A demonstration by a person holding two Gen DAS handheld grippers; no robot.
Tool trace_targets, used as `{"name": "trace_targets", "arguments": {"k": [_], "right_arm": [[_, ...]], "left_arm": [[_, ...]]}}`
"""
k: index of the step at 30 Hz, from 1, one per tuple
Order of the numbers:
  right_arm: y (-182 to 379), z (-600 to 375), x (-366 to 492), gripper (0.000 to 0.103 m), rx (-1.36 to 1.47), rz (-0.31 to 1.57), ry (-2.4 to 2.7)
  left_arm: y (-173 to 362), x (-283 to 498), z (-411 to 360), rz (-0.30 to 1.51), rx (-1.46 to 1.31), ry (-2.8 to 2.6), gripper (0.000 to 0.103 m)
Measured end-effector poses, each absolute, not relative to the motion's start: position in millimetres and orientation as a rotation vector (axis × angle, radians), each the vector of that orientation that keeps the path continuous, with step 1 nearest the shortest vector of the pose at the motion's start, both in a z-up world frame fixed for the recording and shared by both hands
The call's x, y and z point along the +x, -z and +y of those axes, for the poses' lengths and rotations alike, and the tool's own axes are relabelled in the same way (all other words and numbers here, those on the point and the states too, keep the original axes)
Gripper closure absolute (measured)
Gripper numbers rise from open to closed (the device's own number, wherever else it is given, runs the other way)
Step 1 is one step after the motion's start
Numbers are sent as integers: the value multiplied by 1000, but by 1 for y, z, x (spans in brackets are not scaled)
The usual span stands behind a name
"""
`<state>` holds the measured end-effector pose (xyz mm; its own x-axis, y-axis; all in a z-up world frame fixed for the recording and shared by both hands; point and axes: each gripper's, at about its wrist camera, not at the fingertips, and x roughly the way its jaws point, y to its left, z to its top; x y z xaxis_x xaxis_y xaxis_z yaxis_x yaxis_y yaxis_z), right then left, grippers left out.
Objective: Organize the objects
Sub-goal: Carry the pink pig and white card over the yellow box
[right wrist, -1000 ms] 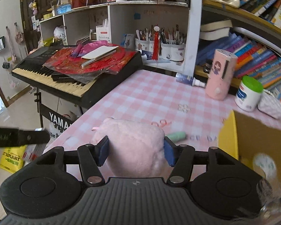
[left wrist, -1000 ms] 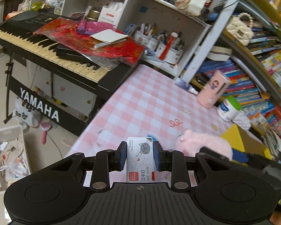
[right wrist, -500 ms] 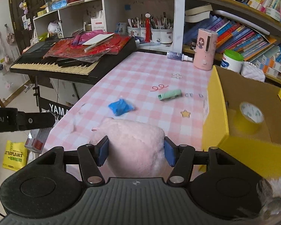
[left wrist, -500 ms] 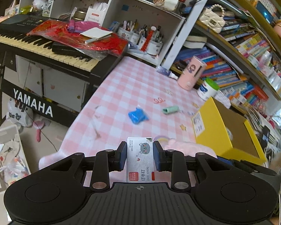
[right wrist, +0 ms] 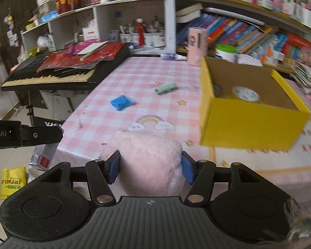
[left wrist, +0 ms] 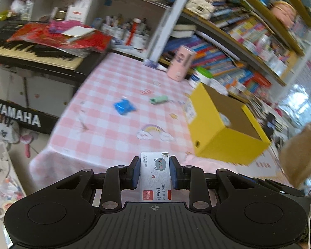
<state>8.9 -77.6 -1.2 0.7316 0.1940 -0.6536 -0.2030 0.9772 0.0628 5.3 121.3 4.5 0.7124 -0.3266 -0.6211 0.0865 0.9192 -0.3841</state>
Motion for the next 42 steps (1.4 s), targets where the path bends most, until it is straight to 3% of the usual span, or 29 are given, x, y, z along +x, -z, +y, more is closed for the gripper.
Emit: {"name": "trace_targets", "arguments": {"k": [21,33,42], "right_arm": [[7,-179,-37,47,102,749,79],[9,-250,-6,47,133,759,77],[-8,-296,33,47,118,679,4]], "left_arm": [[4,26,7,821,-224,512,75],[-5,55,-64,802,-175,510,75],[-36,79,-104,680,-172,468,75]]}}
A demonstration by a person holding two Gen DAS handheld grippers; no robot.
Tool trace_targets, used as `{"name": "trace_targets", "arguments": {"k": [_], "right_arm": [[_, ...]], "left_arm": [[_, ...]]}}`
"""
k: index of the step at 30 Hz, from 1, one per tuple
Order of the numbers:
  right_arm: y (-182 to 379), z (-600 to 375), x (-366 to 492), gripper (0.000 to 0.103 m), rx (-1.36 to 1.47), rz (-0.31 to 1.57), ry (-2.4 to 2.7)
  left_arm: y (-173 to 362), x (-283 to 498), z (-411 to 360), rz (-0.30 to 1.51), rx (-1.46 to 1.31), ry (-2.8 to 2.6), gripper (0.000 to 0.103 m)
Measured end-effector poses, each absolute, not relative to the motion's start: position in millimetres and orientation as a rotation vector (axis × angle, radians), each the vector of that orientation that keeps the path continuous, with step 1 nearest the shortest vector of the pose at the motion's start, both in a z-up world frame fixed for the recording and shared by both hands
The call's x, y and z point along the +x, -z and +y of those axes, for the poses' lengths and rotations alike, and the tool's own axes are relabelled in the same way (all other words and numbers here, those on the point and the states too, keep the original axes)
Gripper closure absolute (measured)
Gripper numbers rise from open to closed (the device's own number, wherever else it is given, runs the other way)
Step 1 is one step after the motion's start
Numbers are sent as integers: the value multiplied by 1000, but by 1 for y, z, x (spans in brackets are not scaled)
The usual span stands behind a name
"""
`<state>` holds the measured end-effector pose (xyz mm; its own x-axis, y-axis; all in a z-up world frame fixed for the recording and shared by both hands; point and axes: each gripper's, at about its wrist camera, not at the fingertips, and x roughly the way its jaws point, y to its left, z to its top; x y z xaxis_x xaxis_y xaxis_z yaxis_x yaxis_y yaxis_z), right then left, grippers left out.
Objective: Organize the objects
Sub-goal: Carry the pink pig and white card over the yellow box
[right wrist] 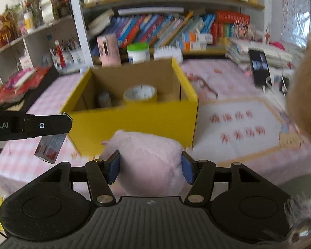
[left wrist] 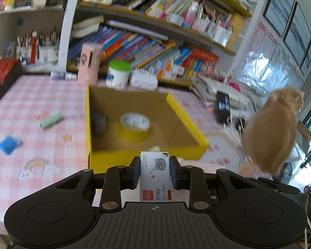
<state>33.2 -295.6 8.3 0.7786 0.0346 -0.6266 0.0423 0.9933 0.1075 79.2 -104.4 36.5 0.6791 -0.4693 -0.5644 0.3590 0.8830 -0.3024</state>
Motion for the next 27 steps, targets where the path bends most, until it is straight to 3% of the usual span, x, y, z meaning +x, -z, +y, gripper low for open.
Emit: {"name": "trace_targets", "arguments": {"k": [11,27], "right_arm": [[-56,-325,111,46,6,450,-99],[16,-310,215,43,-112,735,-285]], "left_arm": [[-42,141,-131,650,-152,303,75],[18,178,-158,779,66,91,75]]}}
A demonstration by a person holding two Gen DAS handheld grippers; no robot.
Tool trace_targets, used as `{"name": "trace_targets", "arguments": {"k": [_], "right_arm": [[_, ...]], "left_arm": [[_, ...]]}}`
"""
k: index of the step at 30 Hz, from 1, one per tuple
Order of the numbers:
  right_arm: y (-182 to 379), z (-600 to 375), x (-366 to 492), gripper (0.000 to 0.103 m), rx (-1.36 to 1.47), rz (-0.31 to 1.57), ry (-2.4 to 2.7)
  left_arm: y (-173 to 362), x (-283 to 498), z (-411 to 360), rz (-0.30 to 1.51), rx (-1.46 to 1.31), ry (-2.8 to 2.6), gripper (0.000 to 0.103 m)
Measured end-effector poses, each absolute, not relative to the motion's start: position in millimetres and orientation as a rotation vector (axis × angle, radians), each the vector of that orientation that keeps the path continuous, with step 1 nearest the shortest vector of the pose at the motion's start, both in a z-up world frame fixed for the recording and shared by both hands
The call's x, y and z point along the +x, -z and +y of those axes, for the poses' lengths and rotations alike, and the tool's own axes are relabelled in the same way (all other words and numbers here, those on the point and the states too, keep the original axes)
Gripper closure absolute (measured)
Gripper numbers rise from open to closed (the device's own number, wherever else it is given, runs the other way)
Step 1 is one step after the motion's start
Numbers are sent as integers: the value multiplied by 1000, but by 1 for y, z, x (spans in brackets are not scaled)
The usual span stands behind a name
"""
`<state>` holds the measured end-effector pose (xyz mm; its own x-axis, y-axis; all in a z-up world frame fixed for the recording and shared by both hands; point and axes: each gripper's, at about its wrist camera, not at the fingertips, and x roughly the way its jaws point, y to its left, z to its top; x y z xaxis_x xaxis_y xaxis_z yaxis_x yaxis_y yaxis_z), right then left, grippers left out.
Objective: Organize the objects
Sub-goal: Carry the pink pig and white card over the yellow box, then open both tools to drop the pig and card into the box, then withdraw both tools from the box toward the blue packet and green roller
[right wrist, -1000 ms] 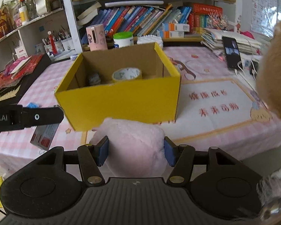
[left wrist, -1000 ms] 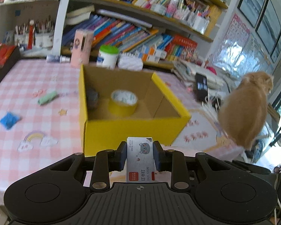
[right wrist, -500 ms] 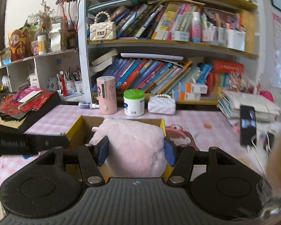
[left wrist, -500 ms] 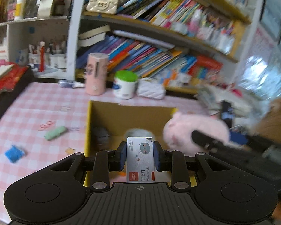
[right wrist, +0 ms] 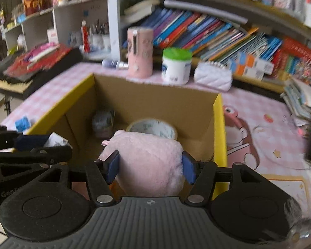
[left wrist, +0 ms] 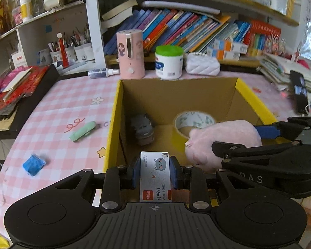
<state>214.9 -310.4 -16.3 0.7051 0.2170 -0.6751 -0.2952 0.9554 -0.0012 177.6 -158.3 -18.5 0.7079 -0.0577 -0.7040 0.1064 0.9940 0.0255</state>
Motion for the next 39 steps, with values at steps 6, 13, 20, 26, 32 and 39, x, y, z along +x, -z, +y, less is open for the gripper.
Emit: {"name": "trace_targets", "arguments": {"k": [6,13,20,26,32,39], "right_arm": [[25,-310,223,41,-132,771,-304],[8,-327,217,32,-42,718,-297],[-16,-342,181,26,44,612,-256],[-27,-348,142,19,75,529,-164],[-17,-347,103,19,81,546,-96],[-8,-328,82,18,83,609,-46]], "left_arm": [[21,177,-164,760,85,77,71],[-3,157,-159,664,42,61,37],[-28,119,-161,546,59,39,13],[-31,93,-163,500,81,-1,5],[-18,73,-150,550,47,9,5],[-3,57,-130,644,50,54,5]]}}
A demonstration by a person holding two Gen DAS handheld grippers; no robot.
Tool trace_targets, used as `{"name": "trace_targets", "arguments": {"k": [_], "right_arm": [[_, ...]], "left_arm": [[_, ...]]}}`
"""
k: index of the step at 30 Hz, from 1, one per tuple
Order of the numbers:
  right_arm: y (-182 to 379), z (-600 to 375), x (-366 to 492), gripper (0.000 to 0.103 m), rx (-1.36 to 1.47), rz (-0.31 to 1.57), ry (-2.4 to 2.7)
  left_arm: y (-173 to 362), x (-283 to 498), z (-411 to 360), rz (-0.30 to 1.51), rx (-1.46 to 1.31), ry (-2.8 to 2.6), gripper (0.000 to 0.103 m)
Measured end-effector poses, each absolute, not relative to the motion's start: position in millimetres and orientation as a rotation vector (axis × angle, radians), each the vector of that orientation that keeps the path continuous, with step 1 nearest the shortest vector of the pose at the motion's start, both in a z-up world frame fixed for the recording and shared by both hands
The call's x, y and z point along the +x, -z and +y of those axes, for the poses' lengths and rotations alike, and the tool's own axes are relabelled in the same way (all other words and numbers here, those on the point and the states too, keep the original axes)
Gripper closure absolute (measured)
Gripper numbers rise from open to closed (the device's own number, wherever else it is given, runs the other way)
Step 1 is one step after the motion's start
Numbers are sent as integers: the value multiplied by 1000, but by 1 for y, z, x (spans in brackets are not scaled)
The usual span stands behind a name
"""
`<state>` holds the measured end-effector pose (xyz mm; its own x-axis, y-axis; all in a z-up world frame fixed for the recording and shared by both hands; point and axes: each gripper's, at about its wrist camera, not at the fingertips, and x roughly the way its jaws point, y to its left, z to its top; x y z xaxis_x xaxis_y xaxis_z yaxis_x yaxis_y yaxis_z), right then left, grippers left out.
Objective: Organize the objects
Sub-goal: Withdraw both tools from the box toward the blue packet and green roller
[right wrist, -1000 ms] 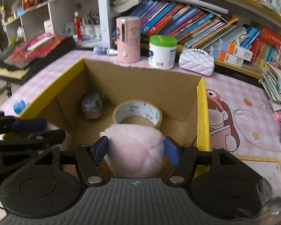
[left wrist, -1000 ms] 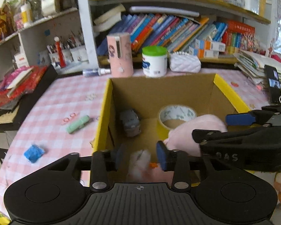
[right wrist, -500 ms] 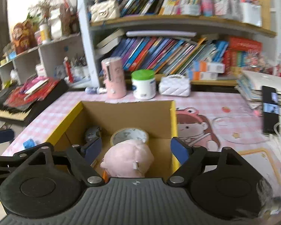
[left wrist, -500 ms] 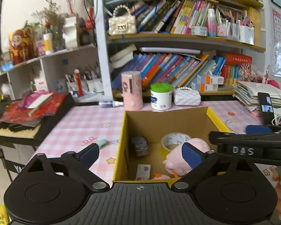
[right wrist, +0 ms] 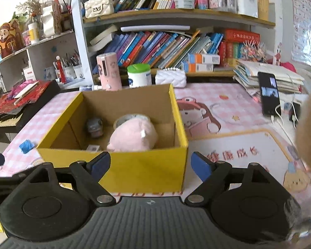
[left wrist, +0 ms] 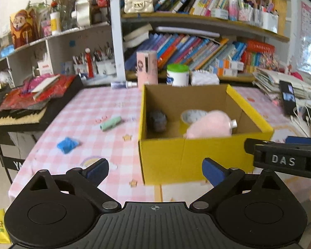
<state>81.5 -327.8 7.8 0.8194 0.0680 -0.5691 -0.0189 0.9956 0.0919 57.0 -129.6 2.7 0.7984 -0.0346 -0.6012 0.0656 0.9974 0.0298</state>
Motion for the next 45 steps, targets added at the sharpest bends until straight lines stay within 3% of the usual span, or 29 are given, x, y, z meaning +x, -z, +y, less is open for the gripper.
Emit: {"name": "trace_targets", "arguments": {"k": [16,45], "right_arm": [[9,-224,35,17,65,717,-35],[8,-80,22,16,2,711,-153]], "left_arm": [[11,20,-30,777,18,30,5],[17,-3,96,778,-43,-38,5]]}}
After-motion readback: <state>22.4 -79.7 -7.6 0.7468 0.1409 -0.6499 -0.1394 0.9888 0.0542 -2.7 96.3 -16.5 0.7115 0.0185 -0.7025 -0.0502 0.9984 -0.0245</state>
